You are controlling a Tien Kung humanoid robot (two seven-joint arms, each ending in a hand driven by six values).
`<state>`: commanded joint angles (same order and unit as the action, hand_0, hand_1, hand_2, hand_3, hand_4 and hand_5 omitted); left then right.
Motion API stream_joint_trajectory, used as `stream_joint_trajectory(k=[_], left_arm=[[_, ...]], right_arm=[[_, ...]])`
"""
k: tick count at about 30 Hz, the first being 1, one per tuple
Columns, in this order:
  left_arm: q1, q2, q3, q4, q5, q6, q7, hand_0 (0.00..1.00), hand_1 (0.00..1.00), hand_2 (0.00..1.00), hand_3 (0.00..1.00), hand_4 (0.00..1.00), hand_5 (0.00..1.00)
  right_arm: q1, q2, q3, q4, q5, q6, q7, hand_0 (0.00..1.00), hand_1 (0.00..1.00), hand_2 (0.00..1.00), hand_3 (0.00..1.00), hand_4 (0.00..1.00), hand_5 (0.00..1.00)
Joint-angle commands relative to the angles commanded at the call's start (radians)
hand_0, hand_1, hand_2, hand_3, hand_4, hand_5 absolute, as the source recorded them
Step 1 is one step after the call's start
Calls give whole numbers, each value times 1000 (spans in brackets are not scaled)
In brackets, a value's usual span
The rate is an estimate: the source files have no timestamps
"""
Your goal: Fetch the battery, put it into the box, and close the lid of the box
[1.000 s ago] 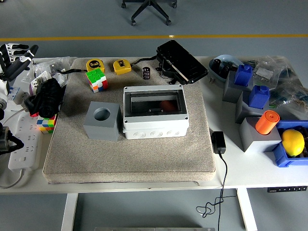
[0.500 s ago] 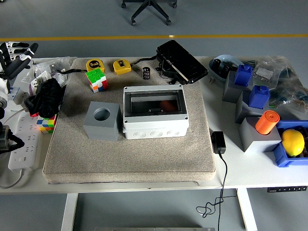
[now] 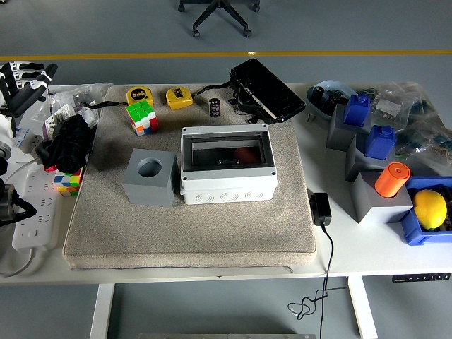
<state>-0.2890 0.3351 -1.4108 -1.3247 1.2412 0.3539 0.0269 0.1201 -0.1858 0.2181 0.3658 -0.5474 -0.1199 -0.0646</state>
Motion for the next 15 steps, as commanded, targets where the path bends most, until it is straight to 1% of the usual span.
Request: stream_joint_trajectory(k=[7, 15], left_arm=[[12, -4, -10, -2, -3, 0, 0, 325, 482, 512, 527, 928, 469], [14, -2, -7, -2, -3, 0, 0, 323, 482, 512, 527, 928, 469]], right_arm=[[0, -1, -5, 0, -1, 0, 0, 594, 605, 572, 558, 927, 447], [1, -2, -8, 1, -2, 2, -2, 592, 604, 573, 560, 928, 446]])
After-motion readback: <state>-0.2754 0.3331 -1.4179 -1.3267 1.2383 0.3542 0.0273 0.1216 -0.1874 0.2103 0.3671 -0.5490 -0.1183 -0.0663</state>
